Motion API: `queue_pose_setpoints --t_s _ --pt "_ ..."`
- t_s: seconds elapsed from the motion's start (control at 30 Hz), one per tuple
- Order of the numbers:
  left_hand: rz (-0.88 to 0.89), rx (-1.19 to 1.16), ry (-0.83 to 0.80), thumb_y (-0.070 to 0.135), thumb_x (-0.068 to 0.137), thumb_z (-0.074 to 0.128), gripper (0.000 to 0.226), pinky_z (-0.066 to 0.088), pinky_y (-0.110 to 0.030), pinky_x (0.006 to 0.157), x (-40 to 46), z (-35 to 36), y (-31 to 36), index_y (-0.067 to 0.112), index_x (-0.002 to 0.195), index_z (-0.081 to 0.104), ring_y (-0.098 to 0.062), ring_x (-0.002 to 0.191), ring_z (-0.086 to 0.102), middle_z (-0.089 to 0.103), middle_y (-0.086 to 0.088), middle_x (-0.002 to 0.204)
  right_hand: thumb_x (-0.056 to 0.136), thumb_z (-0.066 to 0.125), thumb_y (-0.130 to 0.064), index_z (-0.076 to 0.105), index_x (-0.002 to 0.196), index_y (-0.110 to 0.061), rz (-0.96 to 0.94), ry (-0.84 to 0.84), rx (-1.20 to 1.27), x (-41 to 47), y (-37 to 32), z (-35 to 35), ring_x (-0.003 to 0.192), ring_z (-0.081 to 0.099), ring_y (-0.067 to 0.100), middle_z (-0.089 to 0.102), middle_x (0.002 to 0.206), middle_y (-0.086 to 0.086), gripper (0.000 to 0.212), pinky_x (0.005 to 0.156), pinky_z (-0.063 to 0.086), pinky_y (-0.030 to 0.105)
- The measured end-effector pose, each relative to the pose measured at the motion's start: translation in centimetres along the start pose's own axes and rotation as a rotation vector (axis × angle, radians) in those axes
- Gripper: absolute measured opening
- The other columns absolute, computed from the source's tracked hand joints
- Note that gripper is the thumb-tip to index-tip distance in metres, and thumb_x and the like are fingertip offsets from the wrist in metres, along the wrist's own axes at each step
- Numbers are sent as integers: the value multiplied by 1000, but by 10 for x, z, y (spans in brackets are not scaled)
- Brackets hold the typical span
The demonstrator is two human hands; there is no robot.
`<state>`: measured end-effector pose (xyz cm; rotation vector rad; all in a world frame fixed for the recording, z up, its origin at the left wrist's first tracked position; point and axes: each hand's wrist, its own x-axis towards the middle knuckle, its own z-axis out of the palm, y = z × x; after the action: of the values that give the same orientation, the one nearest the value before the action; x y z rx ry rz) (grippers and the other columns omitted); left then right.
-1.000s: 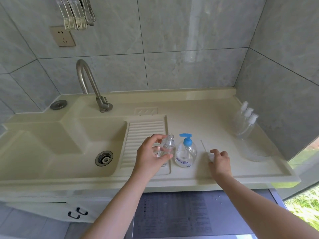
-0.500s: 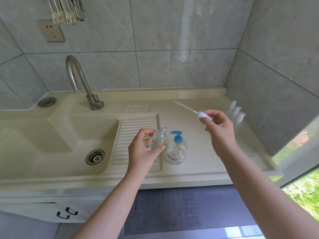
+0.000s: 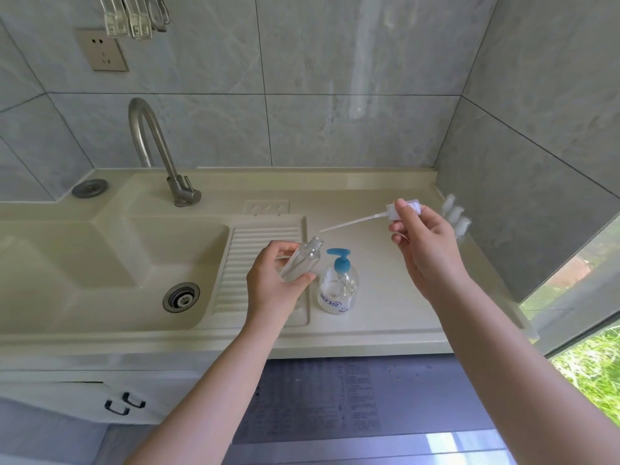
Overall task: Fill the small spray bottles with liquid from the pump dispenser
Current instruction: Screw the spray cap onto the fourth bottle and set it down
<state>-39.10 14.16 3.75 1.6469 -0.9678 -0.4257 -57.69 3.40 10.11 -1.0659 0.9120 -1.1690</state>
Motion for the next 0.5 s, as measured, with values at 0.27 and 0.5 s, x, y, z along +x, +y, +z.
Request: queue_pose_setpoints --t_s 0.27,0.5 --pt "27 26 -14 11 67 88 47 51 -29 89 2 -2 4 30 102 62 -7 100 63 66 20 107 97 65 -24 66 93 -15 -5 -30 -60 -5 3 -2 68 51 8 53 71 -3 10 71 43 23" --pt "51 50 -88 10 66 87 48 46 -17 84 -1 0 11 28 103 63 -2 98 62 66 19 108 93 70 -23 72 101 -11 -76 -203 -355 -3 -2 4 83 63 11 70 96 -2 14 78 49 27"
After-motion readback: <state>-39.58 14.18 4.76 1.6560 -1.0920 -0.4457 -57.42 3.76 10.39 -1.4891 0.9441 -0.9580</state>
